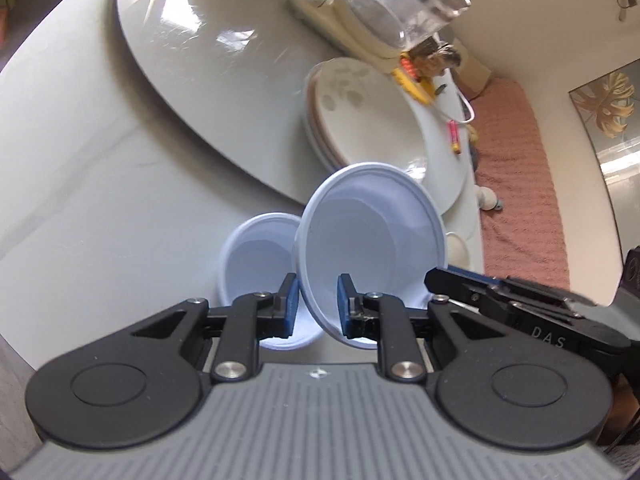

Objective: Organize plates and bowls
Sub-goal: 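Lift the plastic bowl with both grippers and carry it over the other plastic bowl, then lower the bowl into the other plastic bowl and open the right gripper while the left gripper opens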

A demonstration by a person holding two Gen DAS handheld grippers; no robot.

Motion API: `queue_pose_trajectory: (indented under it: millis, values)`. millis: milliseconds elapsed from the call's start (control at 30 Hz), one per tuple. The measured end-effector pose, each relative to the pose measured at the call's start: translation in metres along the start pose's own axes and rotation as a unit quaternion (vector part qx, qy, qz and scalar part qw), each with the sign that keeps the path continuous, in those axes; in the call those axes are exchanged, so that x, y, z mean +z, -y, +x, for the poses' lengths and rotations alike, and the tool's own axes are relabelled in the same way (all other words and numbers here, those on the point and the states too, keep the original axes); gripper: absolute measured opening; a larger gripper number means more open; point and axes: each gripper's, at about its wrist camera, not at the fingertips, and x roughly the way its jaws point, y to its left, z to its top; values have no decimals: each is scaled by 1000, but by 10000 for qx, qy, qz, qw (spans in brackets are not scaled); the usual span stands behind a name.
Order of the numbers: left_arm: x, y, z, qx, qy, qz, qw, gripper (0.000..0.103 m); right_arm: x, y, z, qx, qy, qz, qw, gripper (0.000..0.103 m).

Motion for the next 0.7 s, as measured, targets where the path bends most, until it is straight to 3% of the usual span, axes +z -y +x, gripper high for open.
queue_pose_trajectory:
  millis: [133, 333, 700]
  values:
    - [0, -11, 9, 159, -146, 12, 9998, 23, 0, -12, 17, -134, -171, -245, 9995, 14]
    - [-4, -28, 17, 253, -342, -19, 9991, 23, -8, -16, 46, -245, -641, -131, 9976, 15]
    - [2, -25, 24, 355, -387, 75, 9986, 23, -17, -14, 48, -348, -650, 121, 9972, 16]
